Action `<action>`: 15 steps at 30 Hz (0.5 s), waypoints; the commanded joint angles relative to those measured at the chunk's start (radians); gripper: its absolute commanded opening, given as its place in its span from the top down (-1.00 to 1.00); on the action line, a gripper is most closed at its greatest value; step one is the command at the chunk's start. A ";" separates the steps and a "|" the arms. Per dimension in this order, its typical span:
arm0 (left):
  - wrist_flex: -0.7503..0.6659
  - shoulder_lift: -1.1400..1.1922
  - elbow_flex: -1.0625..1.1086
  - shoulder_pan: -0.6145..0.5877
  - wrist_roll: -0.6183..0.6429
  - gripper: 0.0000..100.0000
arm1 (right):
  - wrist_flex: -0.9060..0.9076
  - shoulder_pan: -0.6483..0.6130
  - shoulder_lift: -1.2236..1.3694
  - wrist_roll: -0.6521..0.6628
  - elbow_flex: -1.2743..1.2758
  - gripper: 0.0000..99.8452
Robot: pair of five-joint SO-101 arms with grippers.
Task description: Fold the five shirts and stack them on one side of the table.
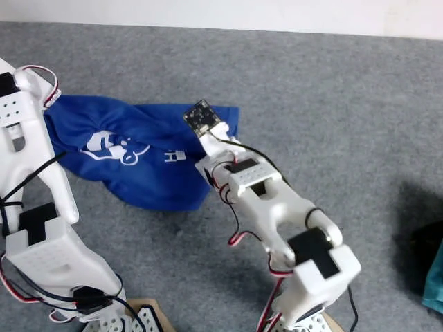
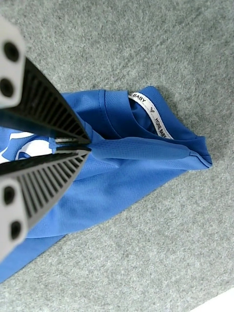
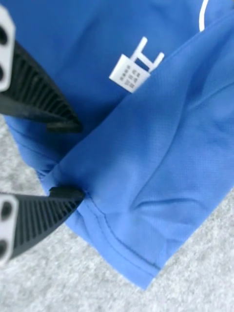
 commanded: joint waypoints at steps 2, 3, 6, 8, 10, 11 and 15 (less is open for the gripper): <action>-0.012 -0.008 -0.005 0.018 0.009 0.99 | -0.021 0.035 0.068 0.018 -0.130 0.61; -0.012 -0.008 -0.005 0.018 0.009 0.99 | -0.021 0.044 0.081 0.018 -0.143 0.61; -0.011 -0.008 -0.005 0.018 0.009 0.99 | -0.021 0.061 0.097 0.015 -0.174 0.69; -0.011 -0.008 -0.005 0.019 0.009 0.99 | -0.021 0.074 0.096 0.015 -0.179 0.85; -0.011 -0.008 -0.005 0.019 0.009 0.99 | -0.021 0.079 0.094 0.014 -0.180 0.97; -0.011 -0.008 -0.005 0.019 0.009 0.99 | -0.021 0.079 0.094 0.014 -0.180 0.99; -0.011 -0.008 -0.004 0.035 0.008 0.99 | -0.021 0.081 0.093 0.014 -0.180 0.98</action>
